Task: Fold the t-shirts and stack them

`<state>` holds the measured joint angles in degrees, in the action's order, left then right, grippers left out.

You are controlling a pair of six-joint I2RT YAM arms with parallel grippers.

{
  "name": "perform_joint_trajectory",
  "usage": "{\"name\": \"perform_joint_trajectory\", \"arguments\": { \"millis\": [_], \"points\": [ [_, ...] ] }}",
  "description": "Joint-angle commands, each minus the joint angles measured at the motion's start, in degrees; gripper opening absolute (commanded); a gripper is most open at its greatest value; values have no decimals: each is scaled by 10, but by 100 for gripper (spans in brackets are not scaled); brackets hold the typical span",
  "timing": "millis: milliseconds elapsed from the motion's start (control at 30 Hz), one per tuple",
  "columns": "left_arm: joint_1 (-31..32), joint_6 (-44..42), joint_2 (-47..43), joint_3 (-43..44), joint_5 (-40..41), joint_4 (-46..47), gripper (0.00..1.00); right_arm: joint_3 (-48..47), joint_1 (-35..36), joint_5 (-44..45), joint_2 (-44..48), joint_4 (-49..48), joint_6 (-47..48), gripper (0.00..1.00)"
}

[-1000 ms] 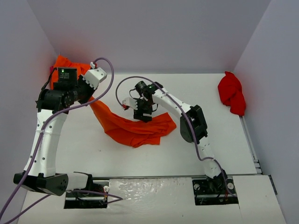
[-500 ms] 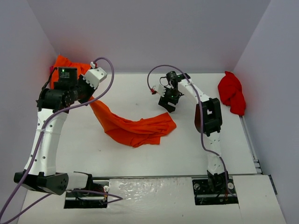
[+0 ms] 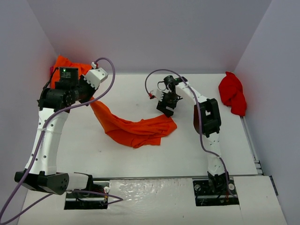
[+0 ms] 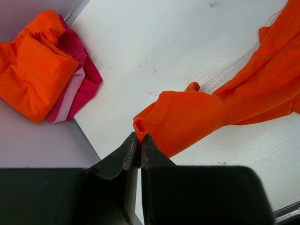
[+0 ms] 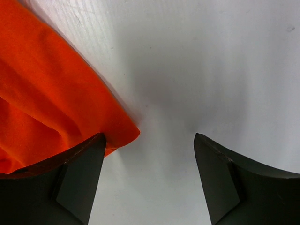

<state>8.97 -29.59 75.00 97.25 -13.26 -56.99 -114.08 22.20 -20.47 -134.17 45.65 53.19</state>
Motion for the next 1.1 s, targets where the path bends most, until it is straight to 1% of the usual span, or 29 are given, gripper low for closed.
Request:
{"name": "perform_joint_trajectory", "arguments": {
  "millis": [0,333,367,400,467,533,567,600,667,733,800,900,967,1067],
  "points": [
    [-4,-7,-6,17,0,29,0,14,7,-11,13,17,0,73],
    [-4,-11,-6,11,1,30,0,20,23,-31,18,58,17,73],
    [-4,-11,-5,10,1,30,0,20,27,-34,20,62,20,72],
    [-4,-12,-5,9,1,31,0,21,33,-36,21,64,22,69],
    [-4,-13,-4,10,1,31,0,24,44,-33,17,68,22,50],
    [-4,-13,-5,8,4,34,0,27,51,-29,10,74,25,17],
    [-4,-14,-5,7,8,36,0,32,54,-25,7,75,25,5],
    [-4,-14,-6,6,14,42,0,37,56,-17,6,74,24,0],
    [-4,-7,-9,6,32,51,0,40,56,2,8,71,19,0],
    [-4,8,-9,15,72,84,0,29,47,44,27,54,-2,0],
    [-4,23,-6,30,127,111,0,9,25,105,44,15,-39,0],
    [-10,34,5,82,216,181,0,-55,-3,172,86,-25,-67,0],
    [-28,34,13,122,267,226,0,-96,-24,219,109,-62,-84,0],
    [-57,34,31,196,311,274,0,-128,-64,306,156,-139,-115,0]
  ]
}}
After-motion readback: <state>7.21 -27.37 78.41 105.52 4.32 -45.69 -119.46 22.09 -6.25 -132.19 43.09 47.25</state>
